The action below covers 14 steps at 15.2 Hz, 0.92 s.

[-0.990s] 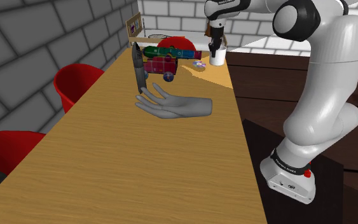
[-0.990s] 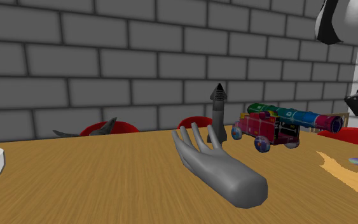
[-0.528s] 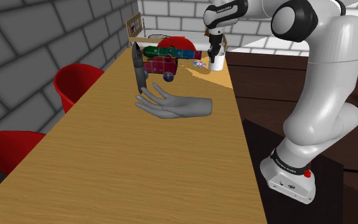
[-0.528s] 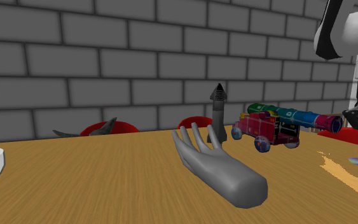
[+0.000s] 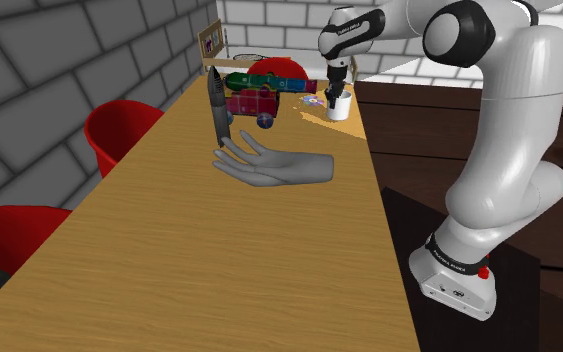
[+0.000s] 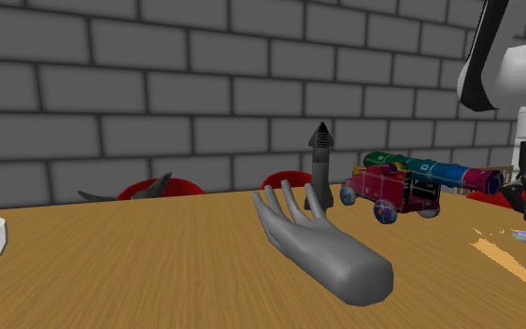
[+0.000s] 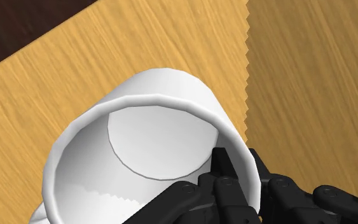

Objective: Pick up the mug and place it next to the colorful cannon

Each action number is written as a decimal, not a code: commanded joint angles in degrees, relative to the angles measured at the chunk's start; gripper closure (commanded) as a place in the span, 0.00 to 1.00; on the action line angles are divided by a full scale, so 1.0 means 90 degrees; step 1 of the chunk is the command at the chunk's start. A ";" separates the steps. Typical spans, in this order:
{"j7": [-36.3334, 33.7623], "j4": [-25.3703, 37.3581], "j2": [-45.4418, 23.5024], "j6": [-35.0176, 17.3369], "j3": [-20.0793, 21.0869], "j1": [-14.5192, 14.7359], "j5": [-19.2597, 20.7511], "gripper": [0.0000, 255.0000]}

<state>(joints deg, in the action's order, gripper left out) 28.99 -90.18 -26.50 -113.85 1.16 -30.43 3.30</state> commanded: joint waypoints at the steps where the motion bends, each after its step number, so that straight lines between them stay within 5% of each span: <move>1: 0.0008 -0.0056 -0.0080 -0.0142 -0.0006 -0.0010 0.0003 1.00; 9: 0.0008 -0.0056 -0.0080 -0.0142 -0.0006 -0.0010 0.0003 1.00; 10: 0.0007 -0.0055 -0.0080 -0.0142 -0.0006 -0.0010 0.0003 0.00; 14: 0.0006 -0.0055 -0.0080 -0.0142 -0.0005 -0.0009 0.0003 0.00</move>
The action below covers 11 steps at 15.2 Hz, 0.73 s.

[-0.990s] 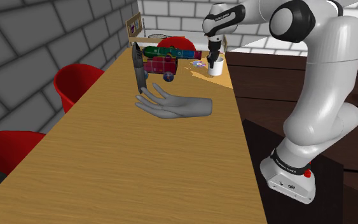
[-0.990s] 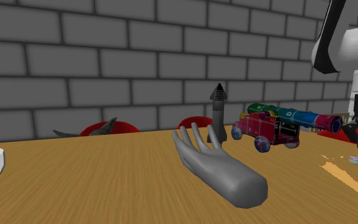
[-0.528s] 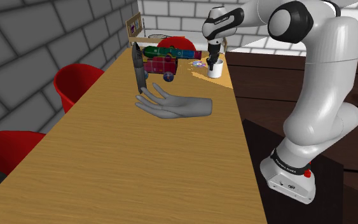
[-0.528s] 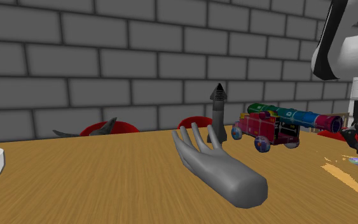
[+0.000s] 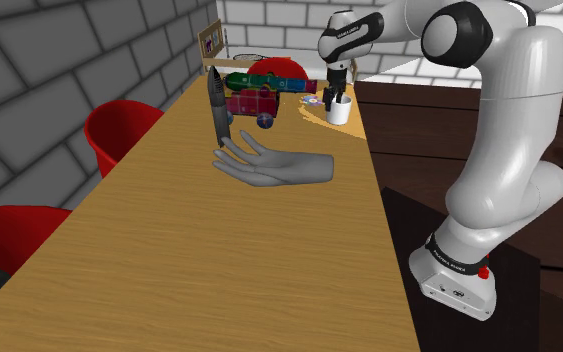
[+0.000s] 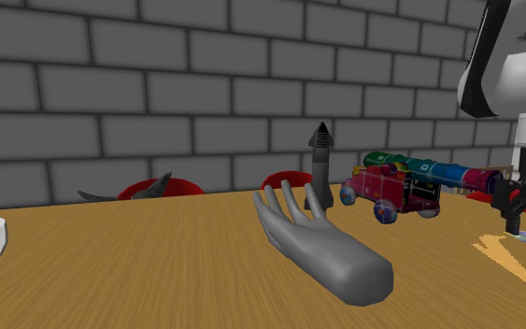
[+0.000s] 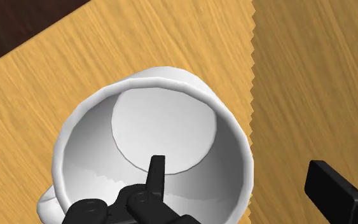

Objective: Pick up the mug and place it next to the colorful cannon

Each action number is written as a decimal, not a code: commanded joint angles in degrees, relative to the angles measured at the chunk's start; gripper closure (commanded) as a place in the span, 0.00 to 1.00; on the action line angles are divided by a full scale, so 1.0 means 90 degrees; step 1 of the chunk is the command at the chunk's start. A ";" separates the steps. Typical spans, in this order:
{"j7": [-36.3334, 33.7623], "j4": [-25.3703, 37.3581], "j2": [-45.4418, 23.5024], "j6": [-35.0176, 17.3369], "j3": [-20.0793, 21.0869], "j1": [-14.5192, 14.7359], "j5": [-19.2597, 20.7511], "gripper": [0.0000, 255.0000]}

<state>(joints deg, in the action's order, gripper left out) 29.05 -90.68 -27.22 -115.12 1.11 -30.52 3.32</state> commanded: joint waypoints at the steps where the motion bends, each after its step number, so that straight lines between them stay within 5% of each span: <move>1: 0.0001 -0.0001 0.0001 0.0000 0.0000 -0.0001 0.0000 0.00; 5: 0.0015 0.0534 0.0189 0.0723 0.0011 0.0017 -0.0016 0.00; 11: 0.0015 0.0535 0.0189 0.0723 0.0011 0.0017 -0.0016 0.00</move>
<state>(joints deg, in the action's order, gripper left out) 29.18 -85.88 -25.53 -108.64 1.22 -30.36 3.18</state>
